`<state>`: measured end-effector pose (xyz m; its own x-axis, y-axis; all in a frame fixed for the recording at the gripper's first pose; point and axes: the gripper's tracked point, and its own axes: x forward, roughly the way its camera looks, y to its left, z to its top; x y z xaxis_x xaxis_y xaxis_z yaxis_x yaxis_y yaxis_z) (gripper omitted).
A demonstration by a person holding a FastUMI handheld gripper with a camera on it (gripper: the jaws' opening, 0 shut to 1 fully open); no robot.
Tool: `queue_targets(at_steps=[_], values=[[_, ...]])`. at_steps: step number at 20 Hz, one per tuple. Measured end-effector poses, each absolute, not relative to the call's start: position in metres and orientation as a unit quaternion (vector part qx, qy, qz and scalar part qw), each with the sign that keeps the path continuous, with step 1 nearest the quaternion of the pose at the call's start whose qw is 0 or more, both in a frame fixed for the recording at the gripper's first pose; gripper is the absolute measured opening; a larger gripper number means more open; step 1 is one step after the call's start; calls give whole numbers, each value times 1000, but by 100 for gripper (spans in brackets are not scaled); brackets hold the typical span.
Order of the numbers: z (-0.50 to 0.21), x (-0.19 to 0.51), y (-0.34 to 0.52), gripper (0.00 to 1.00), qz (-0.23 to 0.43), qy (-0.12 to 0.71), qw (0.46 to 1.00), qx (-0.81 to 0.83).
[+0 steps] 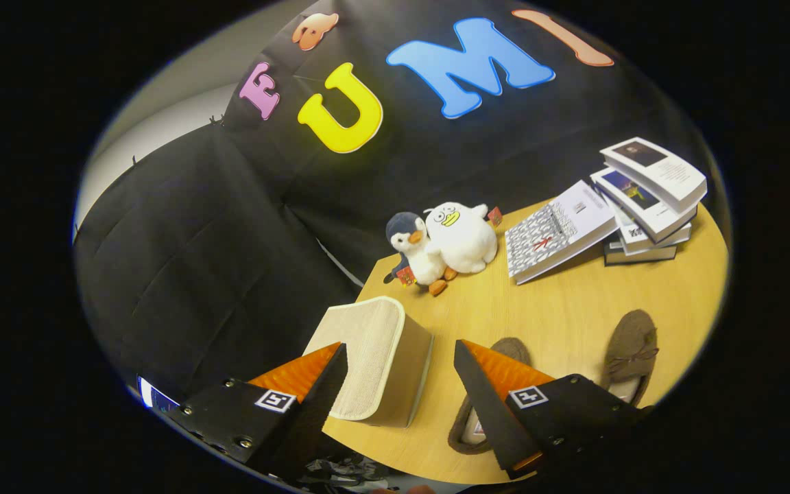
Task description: Open the storage box then place both shoes into the box .Put the left shoe in first, then the right shoe, with the right side of both shoes facing outward in a uniform manner.
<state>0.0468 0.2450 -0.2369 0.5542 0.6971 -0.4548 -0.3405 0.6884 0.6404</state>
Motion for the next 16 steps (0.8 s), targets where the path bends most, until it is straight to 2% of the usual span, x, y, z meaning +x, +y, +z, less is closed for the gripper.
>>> queue_targets(at_steps=[6, 12, 16], values=[[-276, 48, 287, 97, 336, 397, 809, 273], [-310, 46, 333, 97, 366, 471, 715, 366], [-333, 52, 354, 97, 364, 496, 681, 397]])
